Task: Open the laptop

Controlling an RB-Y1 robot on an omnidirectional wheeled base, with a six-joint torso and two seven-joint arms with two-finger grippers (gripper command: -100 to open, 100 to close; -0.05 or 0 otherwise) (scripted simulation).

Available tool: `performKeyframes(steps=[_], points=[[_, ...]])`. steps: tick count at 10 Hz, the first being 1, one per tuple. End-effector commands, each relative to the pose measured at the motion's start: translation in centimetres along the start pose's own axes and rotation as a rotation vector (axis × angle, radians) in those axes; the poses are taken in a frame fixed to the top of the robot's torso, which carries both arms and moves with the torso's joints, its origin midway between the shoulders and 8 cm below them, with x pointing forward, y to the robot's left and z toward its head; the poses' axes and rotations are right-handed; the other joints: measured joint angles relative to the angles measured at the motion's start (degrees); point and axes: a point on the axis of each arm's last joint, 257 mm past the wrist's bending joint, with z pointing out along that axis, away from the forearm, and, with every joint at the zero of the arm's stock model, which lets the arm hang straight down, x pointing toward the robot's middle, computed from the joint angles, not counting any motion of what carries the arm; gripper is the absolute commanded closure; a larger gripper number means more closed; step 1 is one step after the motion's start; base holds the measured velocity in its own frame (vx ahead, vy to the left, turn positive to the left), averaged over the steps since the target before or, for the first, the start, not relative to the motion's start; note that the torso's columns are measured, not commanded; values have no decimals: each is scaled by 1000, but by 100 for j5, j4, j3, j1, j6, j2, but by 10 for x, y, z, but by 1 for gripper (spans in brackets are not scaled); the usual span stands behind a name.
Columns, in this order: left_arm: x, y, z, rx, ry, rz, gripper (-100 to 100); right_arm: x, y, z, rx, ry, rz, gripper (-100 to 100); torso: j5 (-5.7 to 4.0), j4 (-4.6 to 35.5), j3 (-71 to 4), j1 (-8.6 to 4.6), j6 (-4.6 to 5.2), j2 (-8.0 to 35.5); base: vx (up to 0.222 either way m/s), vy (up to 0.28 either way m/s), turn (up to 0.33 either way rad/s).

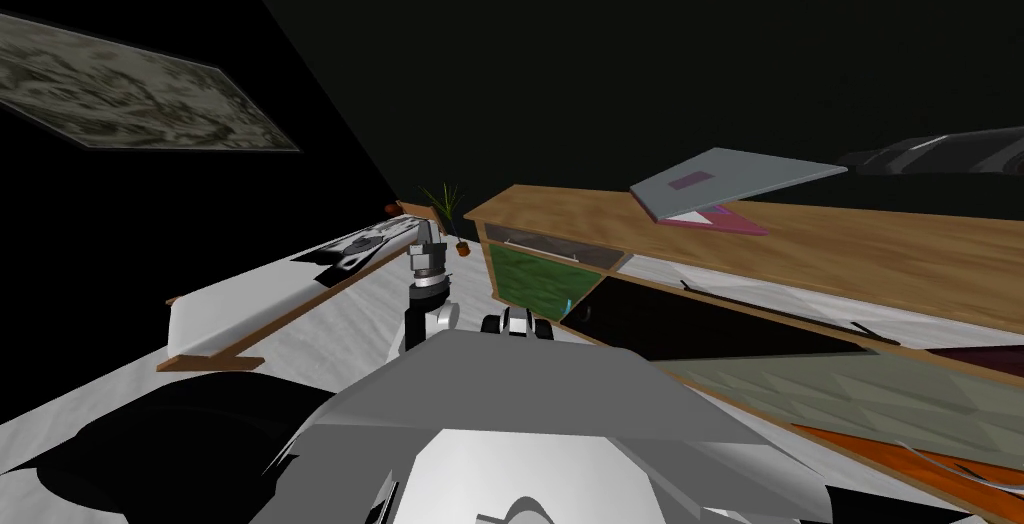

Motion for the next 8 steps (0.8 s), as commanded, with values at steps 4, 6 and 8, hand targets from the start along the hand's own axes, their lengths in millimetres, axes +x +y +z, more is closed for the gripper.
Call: performKeyframes(steps=[4,6,8], points=[[0,0,0,0,0,0,0,43,-2,-1,-24,31,119,100,-22,-16,-11,-23,-19,-18,-14,-19,53],[0,0,0,0,0,0,0,54,-6,-3,-26,32,159,100,-11,-15,-24,-12,-16,-34,0,0,0],[0,0,0,0,0,0,0,75,-11,-5,-28,34,238,100,-16,-18,-25,-20,-29,-35,-20,-27,76]])
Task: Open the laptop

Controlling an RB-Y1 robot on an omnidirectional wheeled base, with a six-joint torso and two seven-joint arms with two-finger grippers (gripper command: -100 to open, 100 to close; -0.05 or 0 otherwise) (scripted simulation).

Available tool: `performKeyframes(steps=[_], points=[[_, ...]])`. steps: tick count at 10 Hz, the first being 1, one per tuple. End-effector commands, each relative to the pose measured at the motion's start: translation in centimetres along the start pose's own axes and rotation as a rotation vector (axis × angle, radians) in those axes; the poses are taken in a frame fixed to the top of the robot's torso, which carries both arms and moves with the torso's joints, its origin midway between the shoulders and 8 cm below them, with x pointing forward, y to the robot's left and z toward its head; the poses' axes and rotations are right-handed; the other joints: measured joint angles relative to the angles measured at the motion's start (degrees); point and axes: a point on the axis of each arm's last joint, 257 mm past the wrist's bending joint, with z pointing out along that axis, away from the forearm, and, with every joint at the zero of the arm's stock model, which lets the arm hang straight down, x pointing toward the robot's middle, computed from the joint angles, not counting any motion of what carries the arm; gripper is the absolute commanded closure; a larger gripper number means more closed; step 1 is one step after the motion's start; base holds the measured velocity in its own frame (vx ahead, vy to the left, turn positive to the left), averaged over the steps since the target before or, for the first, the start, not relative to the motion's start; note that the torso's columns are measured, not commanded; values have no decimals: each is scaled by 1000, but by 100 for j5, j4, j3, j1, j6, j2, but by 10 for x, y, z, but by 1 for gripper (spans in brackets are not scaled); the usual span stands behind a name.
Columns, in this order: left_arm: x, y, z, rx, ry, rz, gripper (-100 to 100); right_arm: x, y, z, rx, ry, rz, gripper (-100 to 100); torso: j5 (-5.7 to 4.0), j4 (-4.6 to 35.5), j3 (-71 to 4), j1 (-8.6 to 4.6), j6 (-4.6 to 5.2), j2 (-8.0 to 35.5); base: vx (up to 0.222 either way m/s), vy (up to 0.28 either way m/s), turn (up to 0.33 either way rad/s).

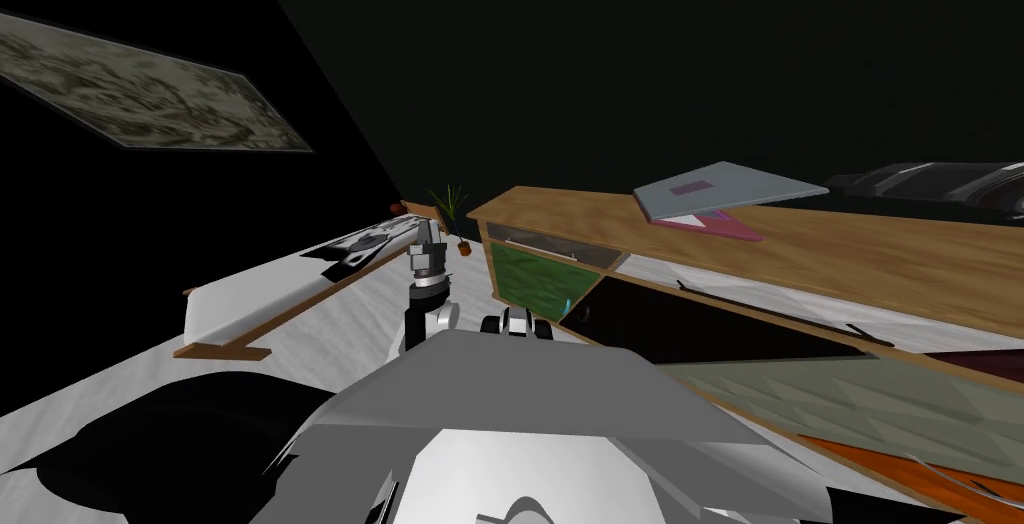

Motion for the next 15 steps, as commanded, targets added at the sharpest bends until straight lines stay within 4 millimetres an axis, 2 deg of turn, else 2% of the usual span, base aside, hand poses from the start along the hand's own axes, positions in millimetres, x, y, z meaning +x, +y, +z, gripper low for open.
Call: performKeyframes(steps=[1,2,3,5,7,9,10,15], points=[[0,0,0,0,0,0,0,29,-3,-2,-21,31,62,100,-8,-2,2,-6,0,0,-19,-26,74],[0,0,0,0,0,0,0,29,-3,-2,-21,31,62,100,2,8,1,-7,14,3,0,0,0],[0,0,0,0,0,0,0,1,3,-2,-18,9,59,-100,11,17,5,-3,25,10,3,-5,-102],[0,0,0,0,0,0,0,-16,13,-2,-29,10,57,-100,43,74,55,-14,89,94,11,-4,-63],[0,0,0,0,0,0,0,-33,25,-2,-40,11,55,-100,50,95,87,-9,102,142,14,14,-64],[0,0,0,0,0,0,0,-31,22,-2,-39,11,53,-100,46,91,80,-17,101,132,3,4,-13],[0,0,0,0,0,0,0,-31,23,-2,-39,11,55,0,45,89,75,-21,101,125,0,0,0],[0,0,0,0,0,0,0,-31,23,-2,-39,11,54,0,49,88,72,-14,101,121,0,0,0]])
